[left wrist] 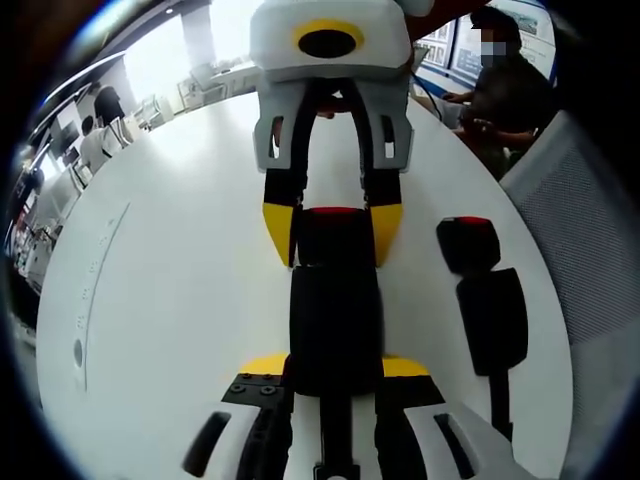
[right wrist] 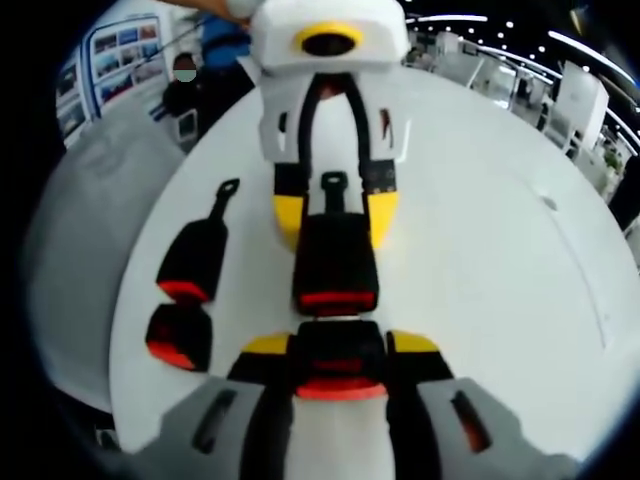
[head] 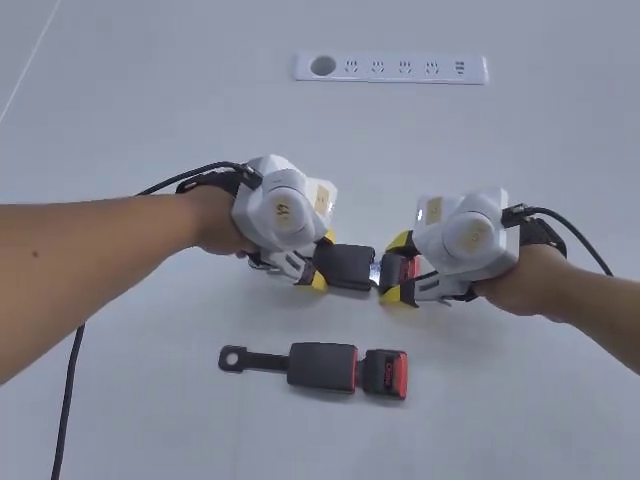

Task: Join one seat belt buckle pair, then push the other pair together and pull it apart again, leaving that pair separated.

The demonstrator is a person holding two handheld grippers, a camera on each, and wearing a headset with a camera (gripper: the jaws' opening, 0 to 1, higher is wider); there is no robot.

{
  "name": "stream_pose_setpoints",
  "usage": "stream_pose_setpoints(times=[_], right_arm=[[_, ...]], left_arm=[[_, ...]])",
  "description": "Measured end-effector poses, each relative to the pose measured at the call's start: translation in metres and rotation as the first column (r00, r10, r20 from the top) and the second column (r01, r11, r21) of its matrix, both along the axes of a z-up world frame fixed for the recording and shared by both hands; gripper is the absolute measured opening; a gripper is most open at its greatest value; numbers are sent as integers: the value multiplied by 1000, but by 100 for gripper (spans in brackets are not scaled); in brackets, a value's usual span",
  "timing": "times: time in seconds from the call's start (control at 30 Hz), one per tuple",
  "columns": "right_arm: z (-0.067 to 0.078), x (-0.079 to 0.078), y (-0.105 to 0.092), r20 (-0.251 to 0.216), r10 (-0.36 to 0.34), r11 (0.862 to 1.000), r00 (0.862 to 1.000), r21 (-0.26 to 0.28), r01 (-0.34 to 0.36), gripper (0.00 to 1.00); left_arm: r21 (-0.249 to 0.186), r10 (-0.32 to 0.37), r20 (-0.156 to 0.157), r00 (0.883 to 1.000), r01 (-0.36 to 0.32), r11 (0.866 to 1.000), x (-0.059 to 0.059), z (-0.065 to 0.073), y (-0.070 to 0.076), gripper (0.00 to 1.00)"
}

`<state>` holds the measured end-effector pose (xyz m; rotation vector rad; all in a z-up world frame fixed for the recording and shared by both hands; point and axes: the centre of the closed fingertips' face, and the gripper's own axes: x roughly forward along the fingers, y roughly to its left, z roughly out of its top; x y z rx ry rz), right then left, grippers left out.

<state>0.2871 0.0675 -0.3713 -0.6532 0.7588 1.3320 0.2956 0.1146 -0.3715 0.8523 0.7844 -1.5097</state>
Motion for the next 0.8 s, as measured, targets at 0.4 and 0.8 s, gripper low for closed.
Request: stream_pose_setpoints(times=[0.4,0.8], right_arm=[[-2,0,2,-13,33,998,999,-48,-34,33],[-1,0,3,-14,50,997,999,-55,-50,33]], left_arm=[[-6,56,-4,998,-56,998,-1,0,1,32],[-10,55,-2,999,-55,998,-2,-1,2,32]])
